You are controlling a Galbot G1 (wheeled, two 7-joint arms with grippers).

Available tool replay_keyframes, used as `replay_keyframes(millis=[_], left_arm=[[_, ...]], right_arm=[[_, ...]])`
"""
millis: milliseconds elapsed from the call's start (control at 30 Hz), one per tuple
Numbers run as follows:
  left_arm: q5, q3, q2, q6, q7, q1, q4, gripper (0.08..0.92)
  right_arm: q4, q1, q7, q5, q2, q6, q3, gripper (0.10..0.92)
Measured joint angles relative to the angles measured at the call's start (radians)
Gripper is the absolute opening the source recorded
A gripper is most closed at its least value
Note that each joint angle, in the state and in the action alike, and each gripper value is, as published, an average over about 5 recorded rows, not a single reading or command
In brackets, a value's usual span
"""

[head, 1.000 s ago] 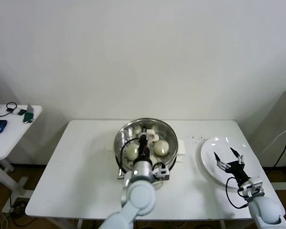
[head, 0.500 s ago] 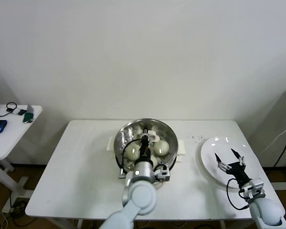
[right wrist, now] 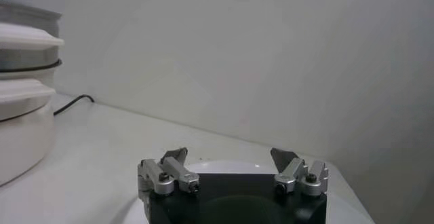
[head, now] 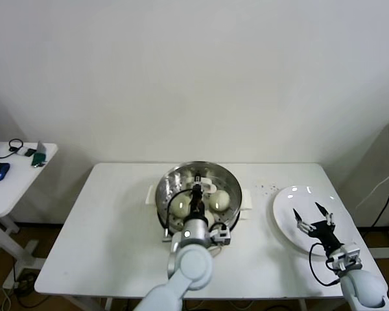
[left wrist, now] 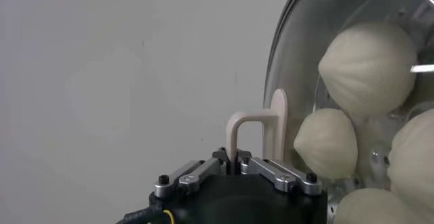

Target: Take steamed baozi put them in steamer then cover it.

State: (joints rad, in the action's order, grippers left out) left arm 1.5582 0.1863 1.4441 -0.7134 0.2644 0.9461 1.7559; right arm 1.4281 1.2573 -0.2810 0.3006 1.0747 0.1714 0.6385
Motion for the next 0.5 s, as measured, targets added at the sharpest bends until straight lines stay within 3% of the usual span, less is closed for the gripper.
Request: replay_keyframes(millis=[267,500], left_arm=[[-0.006,-0.006,0.001,0.005,-0.009,0.013,0.005,0.154],[-0.02,-0.005,-0.015,0.006,-0.005,0.025,0.034,0.326]], right_arm=[[0.003,0.002,-0.009,0.001,0.001,-0.004,0.005,0.823],[0.003,0.001,-0.01,0.01,0.001,-0.011,0.012,0.823]])
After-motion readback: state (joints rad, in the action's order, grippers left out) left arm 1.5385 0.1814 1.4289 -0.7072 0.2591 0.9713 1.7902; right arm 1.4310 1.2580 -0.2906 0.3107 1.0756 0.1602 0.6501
